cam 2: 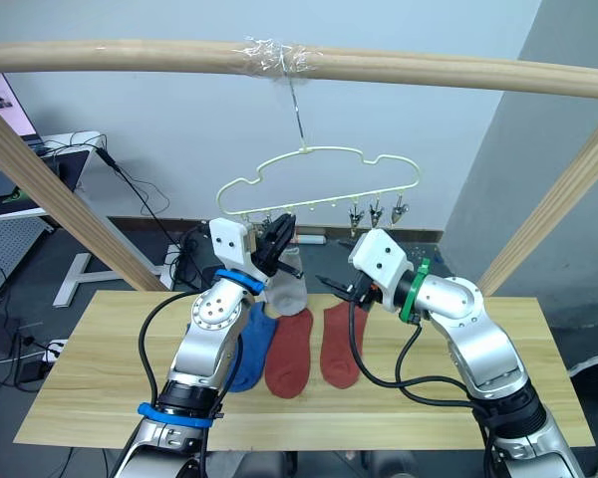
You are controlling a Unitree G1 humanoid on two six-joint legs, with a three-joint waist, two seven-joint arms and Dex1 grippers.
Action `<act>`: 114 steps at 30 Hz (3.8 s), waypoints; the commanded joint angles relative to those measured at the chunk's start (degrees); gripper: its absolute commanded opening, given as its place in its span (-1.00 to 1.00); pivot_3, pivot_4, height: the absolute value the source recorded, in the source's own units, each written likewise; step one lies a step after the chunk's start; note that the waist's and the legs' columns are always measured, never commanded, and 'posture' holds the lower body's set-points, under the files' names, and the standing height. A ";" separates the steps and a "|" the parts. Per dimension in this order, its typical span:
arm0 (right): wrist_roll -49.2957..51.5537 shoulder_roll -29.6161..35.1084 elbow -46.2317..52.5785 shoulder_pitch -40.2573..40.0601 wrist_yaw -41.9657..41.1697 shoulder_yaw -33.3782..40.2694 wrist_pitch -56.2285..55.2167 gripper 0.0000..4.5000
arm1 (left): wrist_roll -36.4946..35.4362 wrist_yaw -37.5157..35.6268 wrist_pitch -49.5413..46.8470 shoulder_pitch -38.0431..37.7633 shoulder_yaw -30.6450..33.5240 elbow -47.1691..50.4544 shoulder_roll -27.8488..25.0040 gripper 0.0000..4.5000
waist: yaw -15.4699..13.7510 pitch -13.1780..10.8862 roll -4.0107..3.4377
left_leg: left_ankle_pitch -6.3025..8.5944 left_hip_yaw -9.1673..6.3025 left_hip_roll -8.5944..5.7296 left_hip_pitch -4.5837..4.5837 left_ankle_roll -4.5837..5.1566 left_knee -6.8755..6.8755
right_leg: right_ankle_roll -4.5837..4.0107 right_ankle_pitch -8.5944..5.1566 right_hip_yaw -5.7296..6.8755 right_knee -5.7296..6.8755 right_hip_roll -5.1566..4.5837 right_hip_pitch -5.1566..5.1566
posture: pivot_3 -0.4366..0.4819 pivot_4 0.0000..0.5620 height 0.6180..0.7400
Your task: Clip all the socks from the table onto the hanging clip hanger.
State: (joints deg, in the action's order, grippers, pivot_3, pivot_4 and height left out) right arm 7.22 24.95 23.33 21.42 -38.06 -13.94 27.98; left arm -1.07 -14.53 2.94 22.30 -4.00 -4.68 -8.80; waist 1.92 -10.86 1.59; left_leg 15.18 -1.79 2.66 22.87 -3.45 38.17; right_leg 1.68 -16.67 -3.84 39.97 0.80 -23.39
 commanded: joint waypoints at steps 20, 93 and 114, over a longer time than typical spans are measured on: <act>-12.31 -20.70 -45.65 0.61 22.54 -3.93 -13.98 1.00 | -4.48 -4.84 -5.21 0.40 2.31 7.14 -3.18 -1.00 | -0.08 0.00 0.00 | 0.00 0.04 0.00 -0.02 -0.01 0.00 | -0.01 0.01 -0.02 0.02 -0.02 0.01 | -0.05 -0.37 0.50; -11.87 -27.57 -21.16 10.78 15.66 -6.46 -1.27 0.12 | -21.90 -17.47 -25.48 -3.50 7.51 17.11 -12.33 0.11 | -0.12 -0.01 -0.03 | 0.00 -0.17 0.04 0.02 -0.01 -0.10 | -0.02 0.00 0.14 -0.02 0.01 -0.03 | 0.00 -0.38 0.50; -9.05 -19.16 9.13 -2.56 19.33 3.53 16.72 0.28 | -19.71 -45.02 -9.29 -10.35 1.56 18.15 -27.65 0.11 | 0.43 -0.10 -0.15 | 0.00 -0.03 0.13 -0.01 0.00 -0.19 | 0.13 -0.23 0.01 -0.06 0.12 -0.11 | -0.12 -0.34 0.50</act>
State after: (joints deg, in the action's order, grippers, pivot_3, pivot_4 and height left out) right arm -3.03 6.90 30.86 17.40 -20.32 -11.76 43.92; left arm -19.25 -59.27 -5.98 10.65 -2.91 11.30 -36.34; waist 2.35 -10.96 1.44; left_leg 15.17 -1.83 2.80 22.86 -3.45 37.99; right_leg 1.80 -16.90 -3.82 39.93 0.93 -23.52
